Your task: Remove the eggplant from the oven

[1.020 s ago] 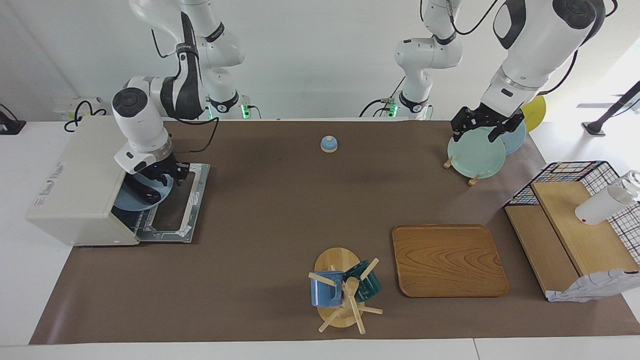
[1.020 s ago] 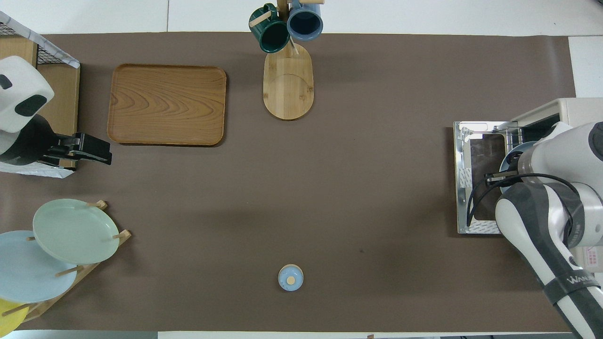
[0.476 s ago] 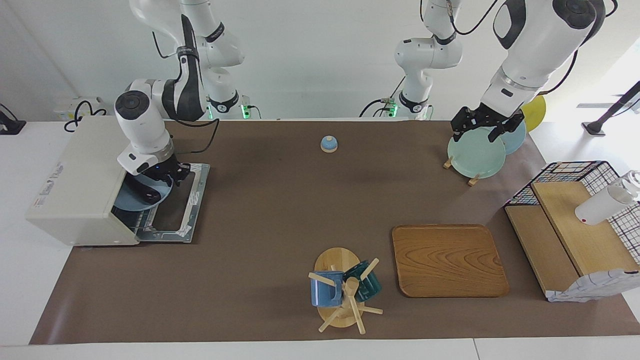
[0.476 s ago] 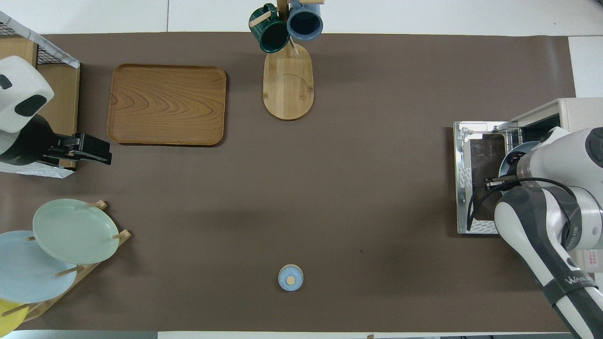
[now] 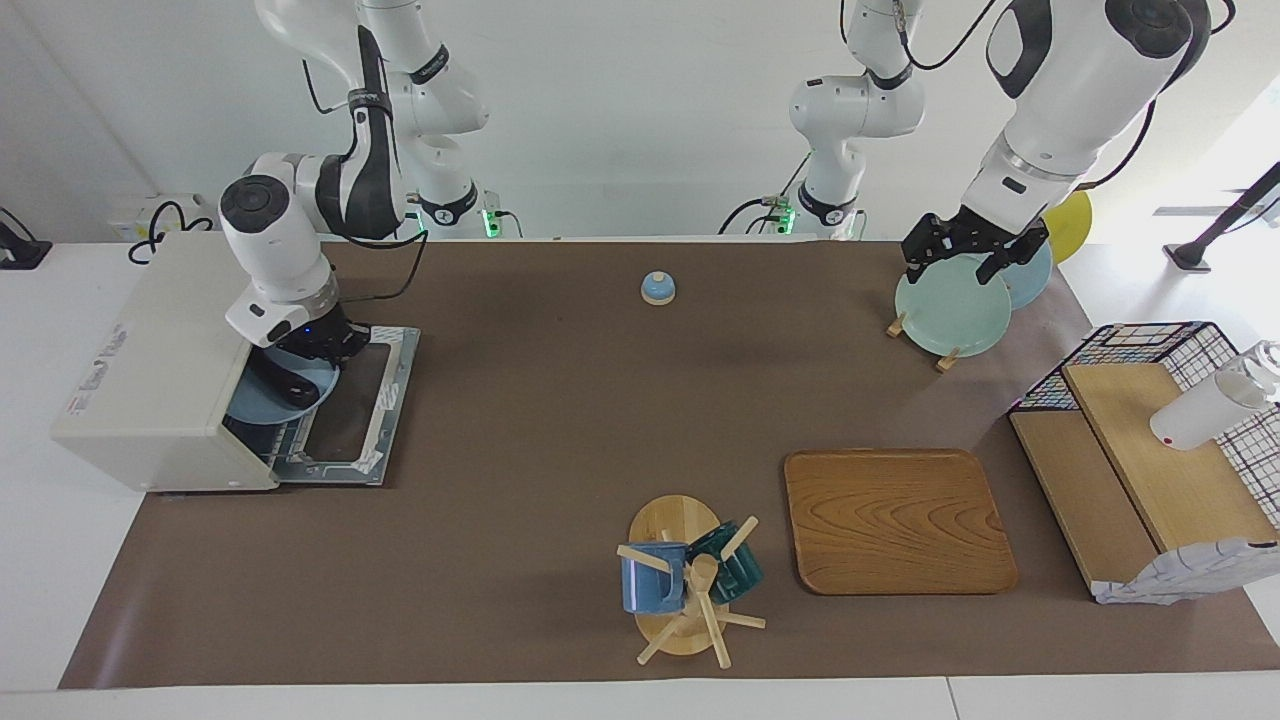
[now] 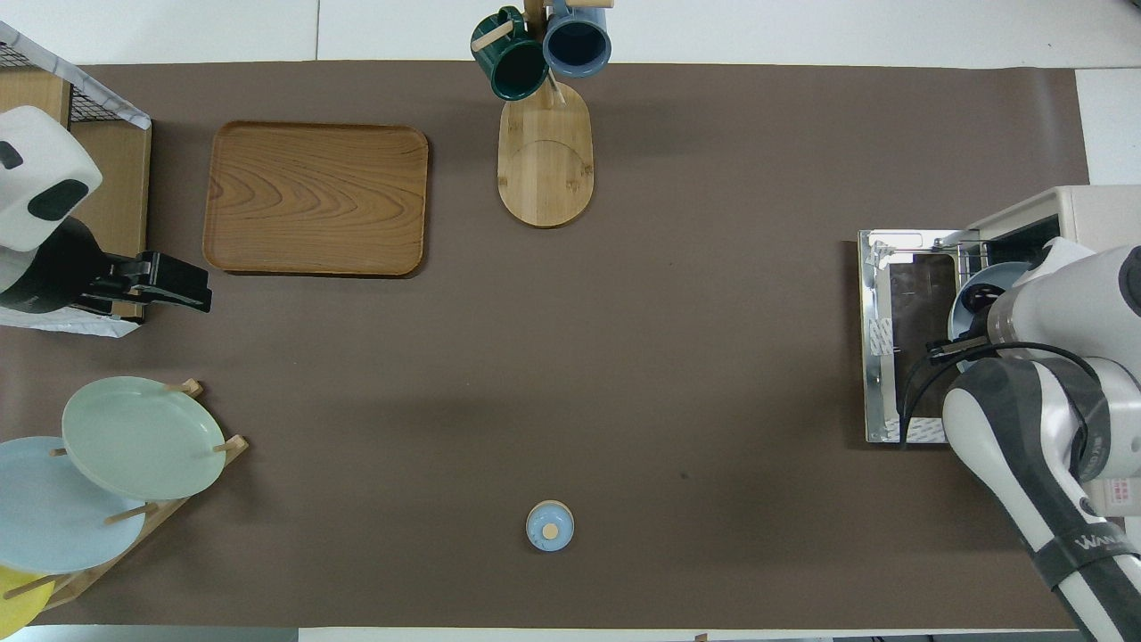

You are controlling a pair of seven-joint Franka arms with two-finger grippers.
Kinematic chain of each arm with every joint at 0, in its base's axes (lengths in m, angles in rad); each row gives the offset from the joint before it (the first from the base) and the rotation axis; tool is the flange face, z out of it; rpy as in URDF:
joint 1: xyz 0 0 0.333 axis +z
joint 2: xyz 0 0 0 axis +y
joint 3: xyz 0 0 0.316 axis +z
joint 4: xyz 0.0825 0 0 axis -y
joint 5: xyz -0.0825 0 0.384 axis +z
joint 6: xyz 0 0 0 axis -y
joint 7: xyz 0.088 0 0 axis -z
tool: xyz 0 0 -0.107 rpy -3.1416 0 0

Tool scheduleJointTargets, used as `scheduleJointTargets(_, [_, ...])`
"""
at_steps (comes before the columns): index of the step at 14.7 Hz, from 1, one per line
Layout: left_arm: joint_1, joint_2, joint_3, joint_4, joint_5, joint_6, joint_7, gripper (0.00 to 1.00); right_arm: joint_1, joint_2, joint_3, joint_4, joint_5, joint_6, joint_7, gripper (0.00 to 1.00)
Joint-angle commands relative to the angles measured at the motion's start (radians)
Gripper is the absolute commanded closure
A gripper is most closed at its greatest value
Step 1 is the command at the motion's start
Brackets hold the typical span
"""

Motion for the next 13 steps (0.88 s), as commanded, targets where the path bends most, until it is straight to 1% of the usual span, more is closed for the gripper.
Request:
scheduleJointTargets(1, [0.002,-0.013,0.004,-0.005,-0.016,0.004,-0.008,0.0,0.108,0.016,0.008,0.053,-0.062,-0.054,0.024,1.0])
scheduleJointTargets(3, [0.002,-0.013,0.004,-0.005,-0.016,0.007,-0.006,0.0,0.211,0.036,0.008,0.124,-0.064,-0.124,0.12,1.0])
scheduleJointTargets(5, [0.002,-0.013,0.006,-0.005,-0.016,0.009,-0.005,0.0,0.314,0.046,0.008,0.167,-0.06,-0.137,0.203,1.0])
scheduleJointTargets(6, [0.002,-0.013,0.006,-0.005,-0.013,0.007,-0.005,0.0,0.358,0.077,0.009,0.21,-0.051,-0.161,0.249,1.0])
scheduleJointTargets(7, [0.002,-0.013,0.006,-0.005,-0.011,0.004,-0.005,0.0,0.406,0.112,0.009,0.273,-0.042,-0.196,0.312,1.0])
scheduleJointTargets(10, [0.002,-0.013,0.006,-0.005,-0.011,0.004,-0.005,0.0,0.529,0.212,0.012,0.425,0.028,-0.249,0.451,1.0])
scheduleJointTargets(12, [0.002,-0.013,0.004,-0.005,-0.011,0.004,-0.005,0.0,0.607,0.307,0.015,0.536,0.091,-0.258,0.573,1.0])
scheduleJointTargets(13, [0.002,-0.013,0.006,-0.005,-0.011,0.004,-0.006,0.0,0.666,0.382,0.015,0.616,0.096,-0.275,0.646,1.0])
